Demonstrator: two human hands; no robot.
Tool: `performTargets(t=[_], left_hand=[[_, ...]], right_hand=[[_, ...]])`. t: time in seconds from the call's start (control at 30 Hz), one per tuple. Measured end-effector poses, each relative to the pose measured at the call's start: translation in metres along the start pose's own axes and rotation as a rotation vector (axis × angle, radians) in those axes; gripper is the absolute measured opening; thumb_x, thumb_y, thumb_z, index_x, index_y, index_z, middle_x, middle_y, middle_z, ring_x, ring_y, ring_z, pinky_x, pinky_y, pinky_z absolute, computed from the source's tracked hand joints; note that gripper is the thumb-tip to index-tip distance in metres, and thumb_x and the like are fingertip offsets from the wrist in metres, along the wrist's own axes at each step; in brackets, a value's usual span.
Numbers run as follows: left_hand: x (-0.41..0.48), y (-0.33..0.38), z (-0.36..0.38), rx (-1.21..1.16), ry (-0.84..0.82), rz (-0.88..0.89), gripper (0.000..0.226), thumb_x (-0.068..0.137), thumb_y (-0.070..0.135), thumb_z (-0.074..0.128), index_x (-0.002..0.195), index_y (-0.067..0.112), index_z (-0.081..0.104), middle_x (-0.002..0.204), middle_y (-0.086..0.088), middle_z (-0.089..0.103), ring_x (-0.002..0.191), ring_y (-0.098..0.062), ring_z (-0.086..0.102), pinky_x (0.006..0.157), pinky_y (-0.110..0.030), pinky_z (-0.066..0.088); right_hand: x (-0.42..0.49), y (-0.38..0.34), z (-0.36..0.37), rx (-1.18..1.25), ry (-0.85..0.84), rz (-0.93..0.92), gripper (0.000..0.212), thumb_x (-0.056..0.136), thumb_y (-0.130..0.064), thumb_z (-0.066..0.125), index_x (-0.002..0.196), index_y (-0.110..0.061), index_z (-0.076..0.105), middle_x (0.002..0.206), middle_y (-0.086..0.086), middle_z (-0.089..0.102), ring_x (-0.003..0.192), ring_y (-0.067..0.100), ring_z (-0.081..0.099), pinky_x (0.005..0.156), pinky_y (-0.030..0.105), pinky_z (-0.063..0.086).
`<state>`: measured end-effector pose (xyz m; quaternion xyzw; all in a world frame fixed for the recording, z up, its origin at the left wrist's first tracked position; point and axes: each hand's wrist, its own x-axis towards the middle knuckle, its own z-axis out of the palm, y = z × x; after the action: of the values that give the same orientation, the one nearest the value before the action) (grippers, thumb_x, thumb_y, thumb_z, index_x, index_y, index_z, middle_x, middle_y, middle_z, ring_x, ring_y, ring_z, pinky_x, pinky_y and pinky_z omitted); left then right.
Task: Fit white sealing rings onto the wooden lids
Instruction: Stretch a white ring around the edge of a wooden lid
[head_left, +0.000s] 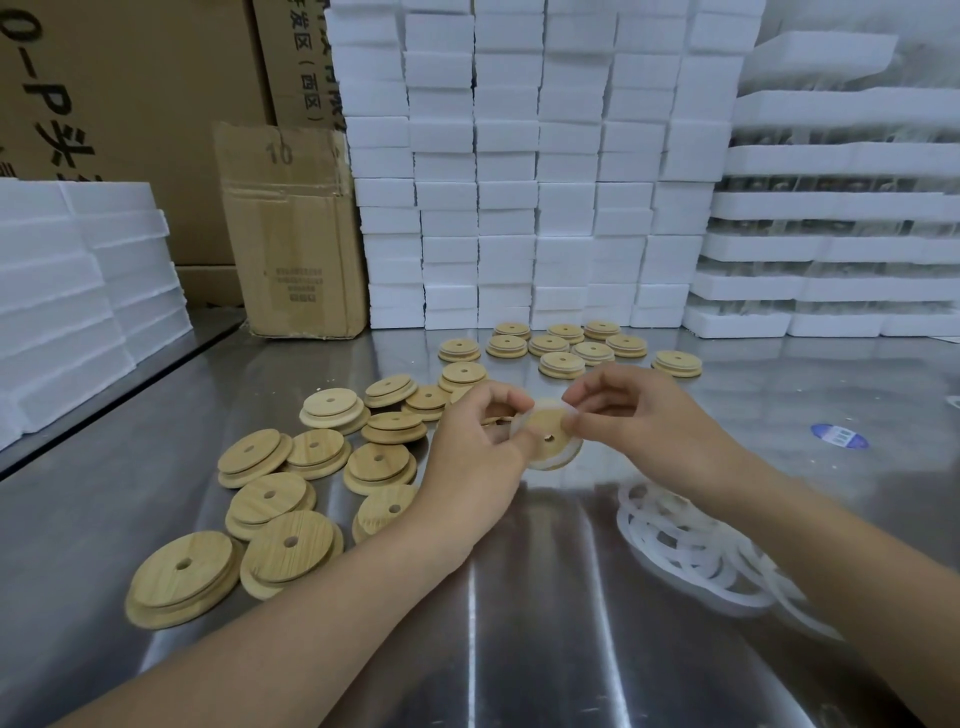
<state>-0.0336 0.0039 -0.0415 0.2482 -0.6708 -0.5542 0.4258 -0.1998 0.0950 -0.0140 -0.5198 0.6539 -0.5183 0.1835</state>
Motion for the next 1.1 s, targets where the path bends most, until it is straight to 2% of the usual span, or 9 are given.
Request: performTargets(t=[0.1,0.3,0.47,0.6,0.73,0.8,0.9,1.03,1.1], left_hand=[[-0.002,0.000,0.000,0.060,-0.016,0.073,0.021,0.093,0.006,0.079,0.105,0.020,0.071,0.106,0.003,0.076,0.099,-0.020,0.077,0.089,-0.040,0.062],[-0.003,0.000,-0.001,0.102,-0.058,0.123,0.022,0.096,0.008,0.077,0.109,0.024,0.075,0.108,0.005,0.078,0.103,-0.020,0.076,0.096,-0.049,0.061],[-0.002,-0.001,0.001,-0.040,-0.029,0.028,0.023,0.093,-0.001,0.078,0.103,0.019,0.077,0.102,0.000,0.080,0.097,-0.027,0.079,0.089,-0.057,0.063],[0.000,0.002,0.002,-0.078,-0.043,0.000,0.024,0.094,-0.002,0.077,0.102,0.021,0.077,0.096,0.006,0.080,0.094,-0.023,0.080,0.086,-0.053,0.065],[-0.001,0.004,0.005,-0.119,-0.066,-0.038,0.024,0.095,-0.003,0.074,0.105,0.019,0.077,0.090,0.014,0.079,0.093,-0.017,0.079,0.080,-0.040,0.068],[-0.001,0.004,0.004,-0.129,-0.055,-0.049,0.023,0.096,-0.003,0.073,0.105,0.017,0.077,0.088,0.015,0.078,0.092,-0.015,0.079,0.077,-0.036,0.067],[0.001,0.005,-0.002,-0.166,0.004,-0.072,0.021,0.097,-0.004,0.072,0.108,0.013,0.075,0.094,0.008,0.076,0.088,-0.013,0.077,0.077,-0.039,0.068],[0.004,0.007,-0.008,-0.231,0.034,-0.100,0.023,0.098,-0.003,0.070,0.114,0.013,0.074,0.115,-0.010,0.072,0.105,-0.027,0.075,0.081,-0.044,0.067],[0.004,0.005,-0.007,-0.228,0.008,-0.095,0.025,0.098,-0.003,0.069,0.115,0.015,0.074,0.104,-0.003,0.076,0.098,-0.023,0.078,0.081,-0.042,0.068]], right_hand=[[0.000,0.000,0.000,0.050,0.021,-0.045,0.013,0.088,-0.013,0.084,0.096,-0.016,0.075,0.088,0.004,0.079,0.091,0.026,0.076,0.082,0.027,0.061],[-0.001,-0.002,0.001,0.069,-0.020,-0.096,0.016,0.087,-0.009,0.083,0.097,-0.003,0.071,0.092,0.017,0.079,0.093,0.033,0.077,0.090,0.037,0.061],[0.001,-0.002,-0.006,0.020,-0.075,-0.079,0.013,0.093,-0.016,0.079,0.093,-0.004,0.074,0.095,0.011,0.080,0.098,0.030,0.076,0.095,0.039,0.057],[0.005,0.000,-0.013,0.003,-0.097,-0.044,0.011,0.096,-0.022,0.076,0.093,-0.012,0.077,0.095,0.002,0.081,0.099,0.018,0.076,0.090,0.021,0.054],[0.006,-0.001,-0.021,0.005,-0.104,-0.013,0.012,0.096,-0.026,0.076,0.088,-0.018,0.079,0.092,-0.003,0.081,0.092,0.004,0.073,0.079,0.006,0.046],[0.006,0.001,-0.022,-0.014,-0.101,-0.005,0.012,0.095,-0.029,0.076,0.086,-0.021,0.078,0.091,-0.001,0.080,0.090,0.008,0.073,0.080,0.014,0.049],[0.005,0.006,-0.023,-0.055,-0.093,0.044,0.013,0.093,-0.034,0.078,0.089,-0.021,0.077,0.096,0.002,0.080,0.098,0.016,0.074,0.093,0.038,0.053],[0.003,0.005,-0.021,-0.063,-0.110,0.074,0.020,0.092,-0.041,0.076,0.094,-0.022,0.078,0.099,-0.004,0.081,0.096,0.008,0.075,0.098,0.044,0.056],[0.001,0.003,-0.017,-0.041,-0.124,0.044,0.024,0.092,-0.047,0.075,0.095,-0.023,0.078,0.099,-0.005,0.080,0.097,0.008,0.075,0.095,0.042,0.058]])
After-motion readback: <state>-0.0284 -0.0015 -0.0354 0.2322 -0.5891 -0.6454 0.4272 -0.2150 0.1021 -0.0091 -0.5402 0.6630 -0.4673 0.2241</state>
